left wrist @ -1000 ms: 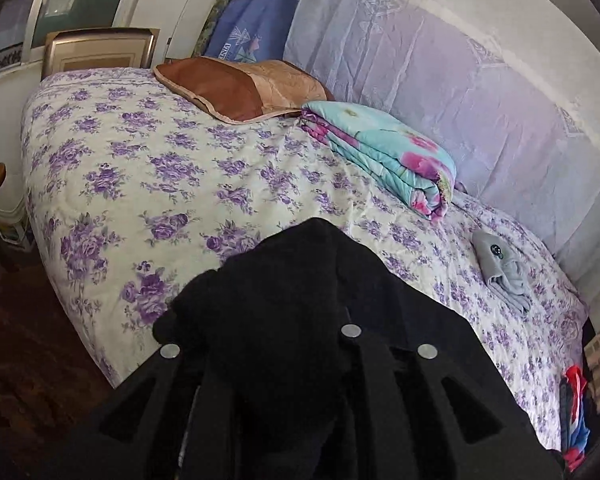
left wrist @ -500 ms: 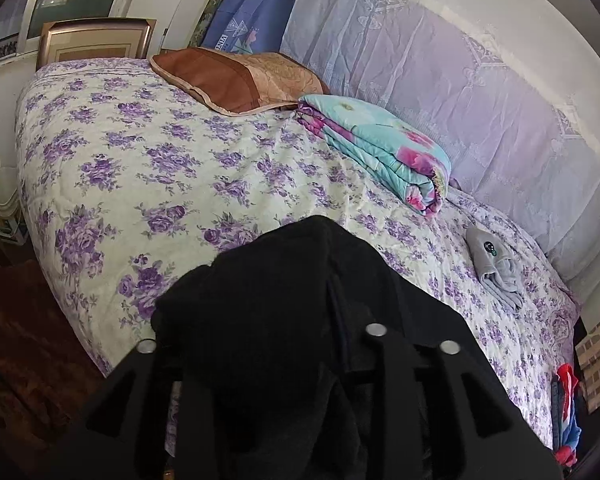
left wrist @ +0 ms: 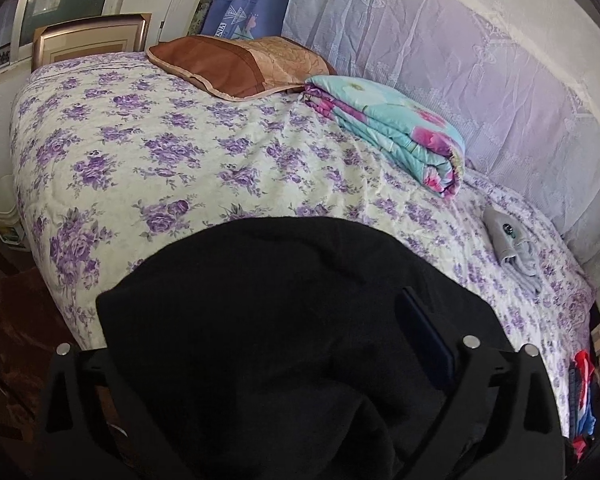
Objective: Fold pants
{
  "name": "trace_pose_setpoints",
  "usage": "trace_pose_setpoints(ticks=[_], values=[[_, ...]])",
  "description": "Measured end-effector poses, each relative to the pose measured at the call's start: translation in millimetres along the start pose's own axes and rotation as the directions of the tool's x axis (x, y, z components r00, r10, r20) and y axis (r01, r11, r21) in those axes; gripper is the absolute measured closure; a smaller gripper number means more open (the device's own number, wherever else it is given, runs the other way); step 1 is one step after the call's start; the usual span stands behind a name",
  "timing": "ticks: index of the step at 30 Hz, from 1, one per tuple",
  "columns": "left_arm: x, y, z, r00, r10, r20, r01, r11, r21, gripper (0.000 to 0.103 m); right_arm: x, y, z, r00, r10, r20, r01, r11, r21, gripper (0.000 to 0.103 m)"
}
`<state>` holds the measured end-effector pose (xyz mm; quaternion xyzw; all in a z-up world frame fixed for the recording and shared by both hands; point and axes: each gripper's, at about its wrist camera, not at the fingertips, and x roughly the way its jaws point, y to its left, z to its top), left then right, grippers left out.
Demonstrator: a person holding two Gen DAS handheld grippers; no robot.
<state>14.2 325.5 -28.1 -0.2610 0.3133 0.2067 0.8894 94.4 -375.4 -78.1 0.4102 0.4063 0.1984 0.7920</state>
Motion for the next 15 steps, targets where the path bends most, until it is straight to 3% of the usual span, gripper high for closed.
trace_pose_setpoints(ticks=[3,4,6,9,13,15], values=[[-6.9,-9.3,-2.4,0.998,0.039,-0.058,-0.032,0.992,0.124,0.008,1.5,9.8,-0.2,0.999,-0.010,0.032,0.012,0.998,-0.064,0.004],[-18.5,-9.3,-1.7,0.997,0.062,-0.047,-0.053,0.985,0.167,0.008,-0.4,12.5,0.1,0.999,-0.002,0.048,0.006,0.996,-0.088,0.006],[-46.0,2.1,4.2,0.996,0.089,0.000,-0.088,0.983,0.159,0.009,-3.3,11.7,3.8,0.998,0.012,0.061,-0.006,0.995,-0.103,0.018],[-69.6,23.2,23.6,0.998,-0.062,-0.034,0.063,0.997,0.037,0.009,-1.4,0.7,11.8,0.998,0.015,0.057,-0.011,0.998,-0.070,0.032],[-59.6,12.6,46.2,0.991,-0.104,-0.084,0.104,0.995,-0.001,0.008,0.7,-9.3,14.8,0.999,-0.005,0.047,0.008,0.998,-0.060,0.055],[-56.5,4.6,43.0,0.983,-0.119,-0.137,0.122,0.992,0.015,0.008,-3.6,-14.7,12.7,0.998,0.002,0.055,0.001,0.998,-0.061,0.074]])
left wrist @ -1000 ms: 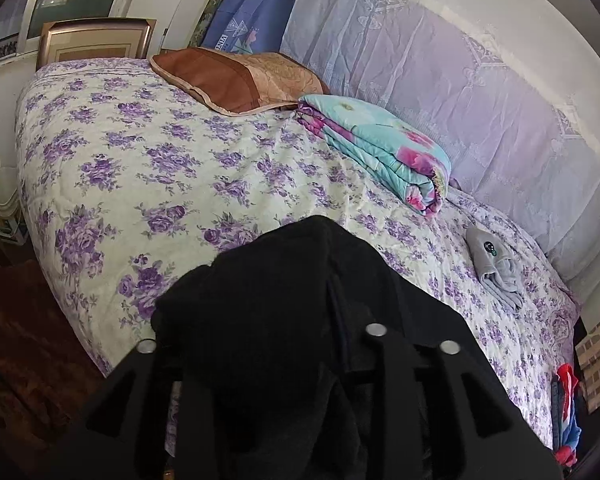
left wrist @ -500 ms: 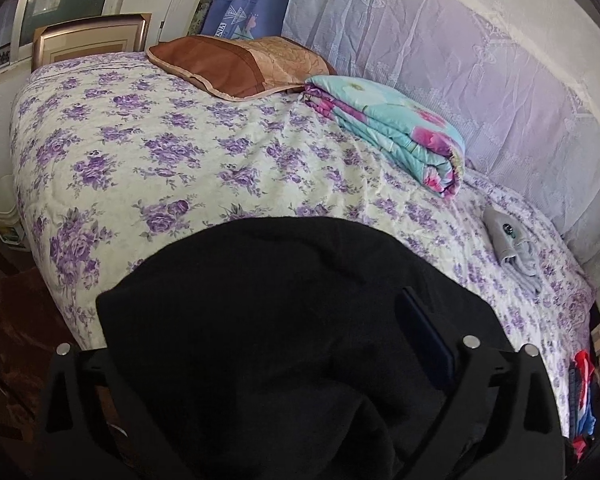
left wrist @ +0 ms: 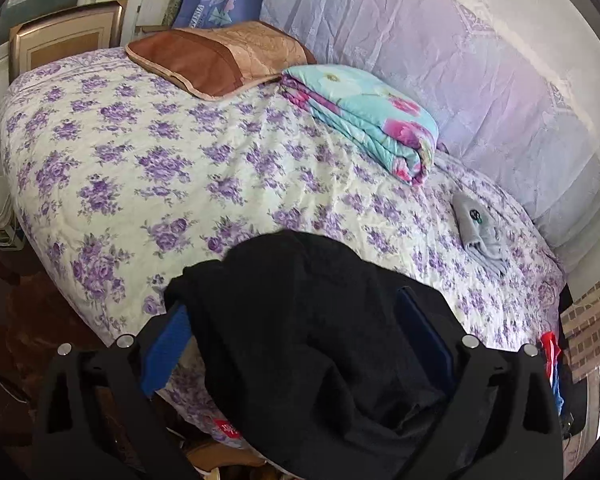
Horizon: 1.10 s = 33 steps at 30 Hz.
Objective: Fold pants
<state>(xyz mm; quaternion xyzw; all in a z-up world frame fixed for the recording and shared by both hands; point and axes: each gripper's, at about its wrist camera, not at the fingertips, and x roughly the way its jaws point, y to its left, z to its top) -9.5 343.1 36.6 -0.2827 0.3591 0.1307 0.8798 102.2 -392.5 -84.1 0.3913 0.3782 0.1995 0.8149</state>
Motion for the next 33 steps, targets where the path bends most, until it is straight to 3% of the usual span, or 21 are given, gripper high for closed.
trace_pose_setpoints(ticks=[2,4,5,7,9,10,13,16,19,21,22,23,24,26,27,28,30,33], values=[[-8.9,2.0,-8.5,1.000,0.014,0.008,-0.014,1.000,0.023,0.008,-1.8,-7.6,-0.4,1.000,0.001,0.004,-0.001,1.000,0.015,0.086],[-22.9,13.6,-19.2,0.997,0.073,0.039,-0.073,0.997,0.019,0.008,1.2,-12.2,0.8,1.000,-0.001,-0.006,0.001,1.000,0.021,0.091],[-29.1,19.2,-23.1,0.989,0.133,0.060,-0.134,0.991,0.015,0.008,3.6,-11.6,2.2,1.000,-0.004,-0.012,0.004,1.000,0.015,0.091],[-42.8,35.3,-23.4,0.958,0.264,0.115,-0.261,0.965,-0.043,0.008,9.3,-7.9,5.7,1.000,-0.007,-0.029,0.007,1.000,-0.002,0.091],[-54.7,49.7,-14.1,0.944,0.286,0.167,-0.261,0.953,-0.153,0.008,16.2,-3.9,11.1,0.999,-0.002,-0.049,0.002,1.000,-0.002,0.091],[-54.5,51.7,-6.1,0.951,0.249,0.184,-0.214,0.959,-0.187,0.008,19.0,-3.9,12.6,0.998,0.005,-0.062,-0.004,1.000,0.011,0.088],[-10.3,32.8,28.1,0.983,0.161,0.086,-0.152,0.983,-0.105,0.008,20.2,-5.4,12.4,0.997,0.022,-0.069,-0.019,0.999,0.043,0.083],[58.2,-9.9,57.5,0.985,0.169,-0.037,-0.164,0.980,0.112,0.008,19.2,-5.9,8.0,0.998,0.022,-0.066,-0.019,0.998,0.056,0.073],[123.1,-46.0,66.5,0.960,0.218,-0.177,-0.163,0.946,0.280,0.008,18.9,-6.5,1.9,0.998,0.017,-0.068,-0.012,0.997,0.070,0.065],[157.3,-53.8,56.1,0.930,0.174,-0.323,-0.078,0.954,0.289,0.008,18.9,-4.1,-5.4,0.997,0.006,-0.075,-0.002,0.999,0.050,0.058],[169.3,-57.7,43.2,0.907,0.153,-0.392,-0.033,0.954,0.297,0.009,20.4,-2.0,-6.5,0.997,-0.006,-0.077,0.009,0.999,0.032,0.058],[175.5,-63.0,25.8,0.892,0.165,-0.421,-0.017,0.942,0.335,0.009,22.7,0.1,-6.4,0.997,-0.017,-0.080,0.018,1.000,0.016,0.056],[177.4,-71.0,8.3,0.889,0.202,-0.410,-0.025,0.917,0.398,0.010,25.4,2.4,-6.1,0.996,-0.028,-0.086,0.028,1.000,-0.002,0.055],[173.1,-81.5,-24.2,0.900,0.234,-0.369,-0.042,0.887,0.459,0.018,30.3,7.3,-5.7,0.995,-0.046,-0.094,0.042,0.998,-0.039,0.055],[162.9,-85.3,-31.7,0.922,0.228,-0.313,-0.063,0.885,0.461,0.029,32.5,10.4,-5.5,0.994,-0.050,-0.096,0.044,0.997,-0.060,0.059],[154.3,-88.5,-34.4,0.934,0.210,-0.290,-0.057,0.887,0.458,0.055,34.4,14.9,-6.4,0.994,-0.056,-0.098,0.046,0.994,-0.097,0.066],[132.5,-92.5,-34.4,0.957,0.156,-0.246,-0.039,0.905,0.423,0.089,34.3,18.7,-7.3,0.995,-0.057,-0.085,0.046,0.990,-0.130,0.087],[105.5,-104.1,-16.3,0.988,0.081,-0.128,-0.026,0.924,0.381,0.093,26.4,17.6,2.3,0.999,-0.027,-0.034,0.023,0.994,-0.108,0.098]])
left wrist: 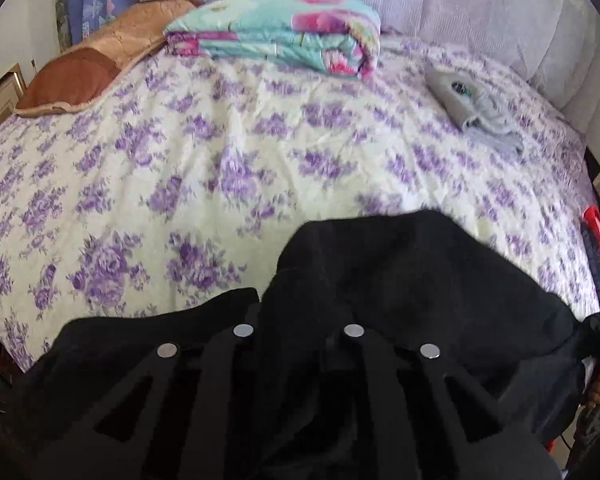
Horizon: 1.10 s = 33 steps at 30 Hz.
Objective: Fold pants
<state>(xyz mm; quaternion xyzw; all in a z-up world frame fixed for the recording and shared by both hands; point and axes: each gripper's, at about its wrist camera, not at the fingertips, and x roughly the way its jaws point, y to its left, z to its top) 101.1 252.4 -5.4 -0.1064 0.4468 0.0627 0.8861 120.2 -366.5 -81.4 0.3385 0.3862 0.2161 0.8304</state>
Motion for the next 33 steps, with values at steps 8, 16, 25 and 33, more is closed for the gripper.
trace_pose_setpoints(ticks=[8,16,25,33], values=[[-33.8,-12.6,90.5,0.965,-0.062,0.255,0.092,0.990,-0.107,0.093,-31.9,36.6,83.6,0.982,0.026,0.185,-0.003,0.993,-0.121,0.099],[13.7,-21.7,153.9,0.960,0.011,0.280,0.040,0.984,-0.176,0.092,21.7,50.0,201.6,0.965,0.015,0.261,0.043,0.976,-0.215,0.099],[118.7,19.3,115.7,1.000,-0.026,-0.009,0.023,0.966,-0.256,0.064,110.6,-72.1,145.4,0.986,-0.114,-0.122,0.130,0.982,0.134,0.089],[76.9,68.2,93.4,0.997,-0.072,0.008,0.070,0.919,-0.389,0.019,79.8,-72.9,155.2,0.989,-0.146,-0.007,0.144,0.968,0.206,0.051]])
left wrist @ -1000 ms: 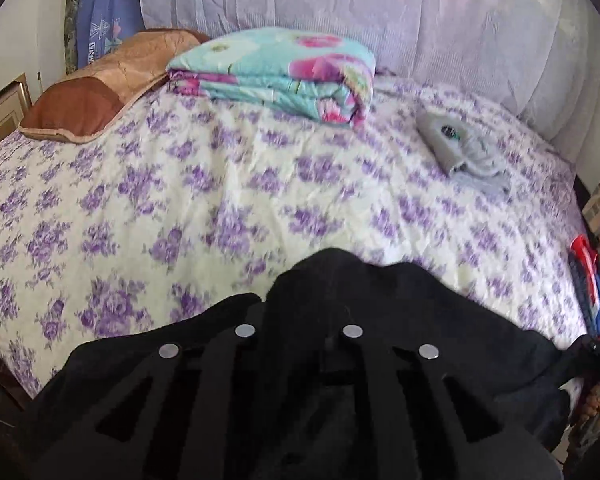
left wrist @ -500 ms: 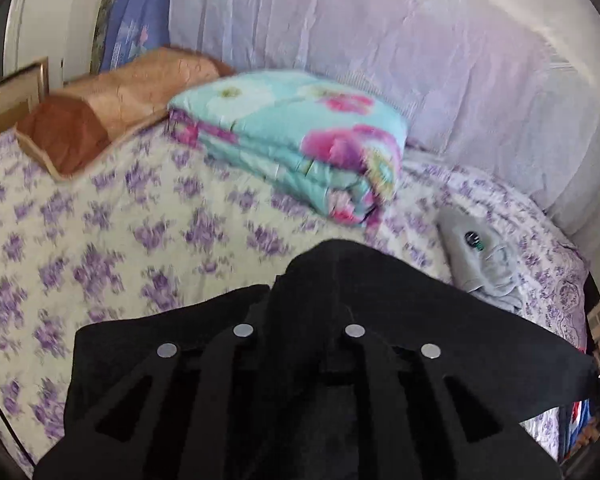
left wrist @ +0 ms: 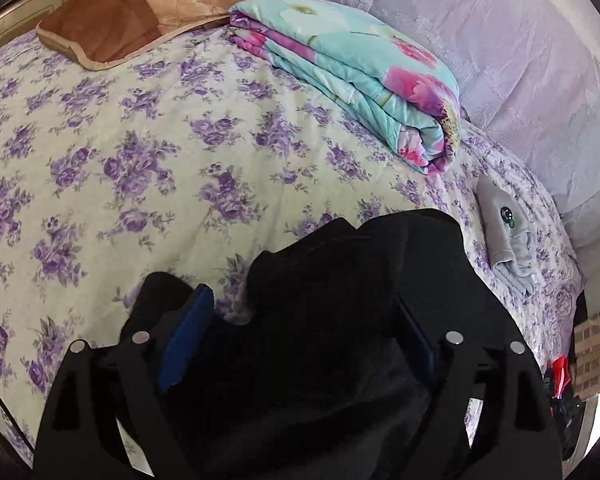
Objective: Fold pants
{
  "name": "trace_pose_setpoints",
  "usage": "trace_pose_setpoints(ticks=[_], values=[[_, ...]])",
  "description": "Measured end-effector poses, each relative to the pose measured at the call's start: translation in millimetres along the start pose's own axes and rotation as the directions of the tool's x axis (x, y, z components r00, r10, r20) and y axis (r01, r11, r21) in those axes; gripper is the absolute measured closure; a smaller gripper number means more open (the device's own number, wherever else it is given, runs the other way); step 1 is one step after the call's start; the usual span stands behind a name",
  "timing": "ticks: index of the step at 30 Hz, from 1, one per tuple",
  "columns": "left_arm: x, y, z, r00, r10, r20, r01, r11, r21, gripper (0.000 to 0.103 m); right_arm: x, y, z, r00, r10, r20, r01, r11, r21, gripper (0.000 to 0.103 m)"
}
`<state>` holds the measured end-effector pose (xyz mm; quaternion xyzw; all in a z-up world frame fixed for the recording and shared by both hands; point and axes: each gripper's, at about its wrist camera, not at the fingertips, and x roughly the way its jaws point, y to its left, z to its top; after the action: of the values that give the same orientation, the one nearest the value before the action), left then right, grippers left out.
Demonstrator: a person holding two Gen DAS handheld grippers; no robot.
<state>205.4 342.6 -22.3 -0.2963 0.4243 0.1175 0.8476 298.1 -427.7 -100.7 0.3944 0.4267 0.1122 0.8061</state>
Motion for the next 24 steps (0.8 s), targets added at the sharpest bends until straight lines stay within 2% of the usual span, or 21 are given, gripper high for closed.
trace_pose_setpoints(ticks=[1,2,3,4,6,8,10,11,12,13,14,16,17,18,19,21,24], values=[[-1.1,5.5,-2.0,1.000,0.001,-0.002,-0.001,1.000,-0.005,0.019,2.1,-2.5,0.9,1.000,-0.007,-0.001,0.007,1.000,0.004,0.057],[-1.8,11.0,-5.1,1.000,-0.004,-0.008,0.004,1.000,-0.007,0.019,1.1,-2.1,6.7,1.000,-0.001,0.003,0.001,1.000,0.002,0.073],[-3.2,15.7,-8.4,1.000,-0.015,-0.010,0.015,1.000,-0.010,0.019,0.2,1.6,10.3,1.000,0.004,0.012,-0.004,1.000,-0.014,0.082],[-5.5,19.6,-12.0,1.000,-0.028,-0.009,0.028,0.999,-0.018,0.019,-1.8,10.2,14.2,0.999,0.003,0.035,-0.002,0.999,-0.047,0.084],[-13.0,22.9,-18.3,0.999,-0.050,0.005,0.051,0.998,-0.022,0.019,-12.3,47.2,21.7,0.995,0.010,0.104,0.012,0.978,-0.208,0.086],[-25.7,21.8,-23.2,0.997,-0.064,0.038,0.064,0.998,-0.004,0.019,-27.8,84.7,23.9,0.983,0.052,0.174,0.016,0.929,-0.369,0.086],[-39.1,21.2,-26.8,0.994,-0.092,0.067,0.091,0.996,0.017,0.019,-29.7,94.3,27.9,0.977,-0.002,0.214,0.095,0.899,-0.427,0.086],[-43.3,21.4,-27.6,0.992,-0.106,0.069,0.104,0.994,0.024,0.019,-21.9,84.5,34.7,0.980,-0.062,0.192,0.137,0.902,-0.410,0.082],[-46.6,21.9,-29.1,0.991,-0.117,0.069,0.115,0.993,0.029,0.019,-9.0,65.2,40.2,0.976,-0.162,0.148,0.206,0.908,-0.365,0.067],[-48.9,22.6,-31.0,0.991,-0.119,0.068,0.117,0.993,0.034,0.019,-1.4,43.7,43.4,0.961,-0.255,0.109,0.277,0.913,-0.301,0.058],[-51.2,24.4,-32.9,0.992,-0.112,0.066,0.110,0.993,0.035,0.019,1.7,20.5,43.1,0.957,-0.285,0.057,0.291,0.931,-0.222,0.054],[-55.2,28.9,-36.3,0.993,-0.105,0.058,0.103,0.994,0.034,0.019,-16.1,-0.2,40.5,0.978,-0.195,0.067,0.203,0.971,-0.130,0.056],[-58.1,31.9,-37.6,0.993,-0.109,0.055,0.107,0.994,0.033,0.019,-26.9,-2.9,40.1,0.978,-0.191,0.087,0.199,0.975,-0.103,0.051],[-61.8,35.6,-38.6,0.991,-0.119,0.059,0.117,0.993,0.027,0.019,-38.2,-4.2,39.3,0.976,-0.187,0.110,0.197,0.977,-0.084,0.038],[-65.7,39.6,-39.3,0.989,-0.134,0.064,0.133,0.991,0.020,0.019,-47.4,-4.8,37.9,0.974,-0.188,0.128,0.199,0.977,-0.077,0.034],[-69.8,46.9,-40.9,0.986,-0.152,0.070,0.152,0.988,0.003,0.019,-58.1,-5.7,31.4,0.971,-0.198,0.137,0.210,0.975,-0.078,0.033],[-66.8,56.6,-47.6,0.986,-0.158,0.050,0.160,0.987,-0.026,0.019,-62.8,-9.2,10.4,0.980,-0.178,0.084,0.187,0.976,-0.109,0.033]])
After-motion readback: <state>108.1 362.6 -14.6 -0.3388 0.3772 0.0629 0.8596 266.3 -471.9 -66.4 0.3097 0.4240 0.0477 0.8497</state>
